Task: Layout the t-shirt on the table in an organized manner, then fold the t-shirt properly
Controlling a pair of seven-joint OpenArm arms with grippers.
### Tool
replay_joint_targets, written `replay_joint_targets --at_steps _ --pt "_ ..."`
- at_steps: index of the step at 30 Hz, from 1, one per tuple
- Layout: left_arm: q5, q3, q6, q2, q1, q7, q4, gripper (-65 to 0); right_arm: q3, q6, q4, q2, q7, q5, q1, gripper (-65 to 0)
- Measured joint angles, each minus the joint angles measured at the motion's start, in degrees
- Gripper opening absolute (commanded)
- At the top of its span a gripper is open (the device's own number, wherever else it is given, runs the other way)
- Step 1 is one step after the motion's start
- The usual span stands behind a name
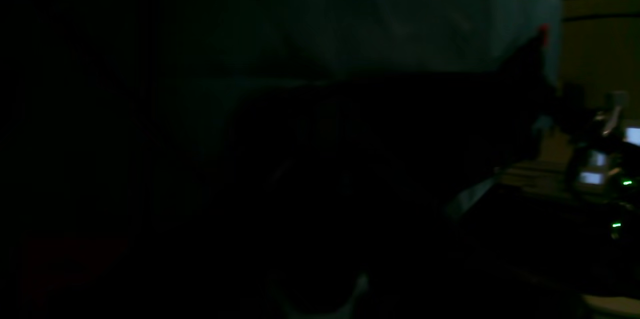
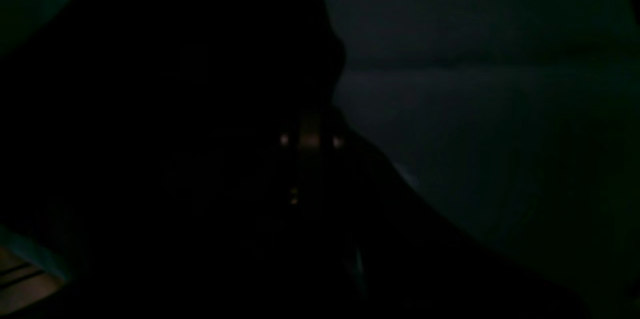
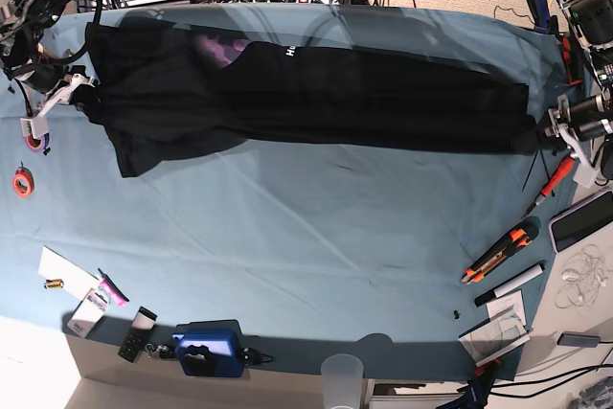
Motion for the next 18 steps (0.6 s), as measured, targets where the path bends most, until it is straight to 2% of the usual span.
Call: replay_joint_targets --at_steps 4,5,6,8,10,13,16,18 --pt "0.3 0.0 0.0 0.0 0.0 0.0 0.0 -65.0 0.0 0.0 0.0 0.0 0.1 0.0 0.0 -65.0" --pt "0.3 0.0 0.0 0.0 0.0 0.0 0.0 -62.6 0.0 0.0 0.0 0.0 0.1 0.0 0.0 -65.0" --pt "0.3 0.0 0.0 0.0 0.0 0.0 0.0 -56.5 0.0 0.0 0.0 0.0 0.1 0.0 0.0 -65.0" --pt "0.7 0.0 0.0 -0.1 0.0 -0.1 0.0 -44.3 0.0 0.0 0.0 0.0 0.1 -0.5 0.0 -55.8" --pt "0.9 0.0 1.9 -0.2 0.0 -0.2 0.0 -37.1 0.1 -0.3 0.0 0.2 -0.2 -1.3 0.0 -48.5" --pt "0.9 0.0 4.5 -0.3 0.0 -0.3 0.0 -35.9 0.2 -0.2 0.0 0.2 -1.8 2.4 -0.1 -46.3" --pt "0.3 0.0 4.5 -0.3 -0.2 -0.2 0.0 -35.9 0.2 -0.2 0.0 0.2 -1.8 3.9 -0.1 -46.3" --pt "-3.1 0.0 4.5 -0.4 -0.2 -0.2 0.0 -35.9 0.2 -0.2 0.0 0.2 -1.8 4.0 -0.1 -46.3"
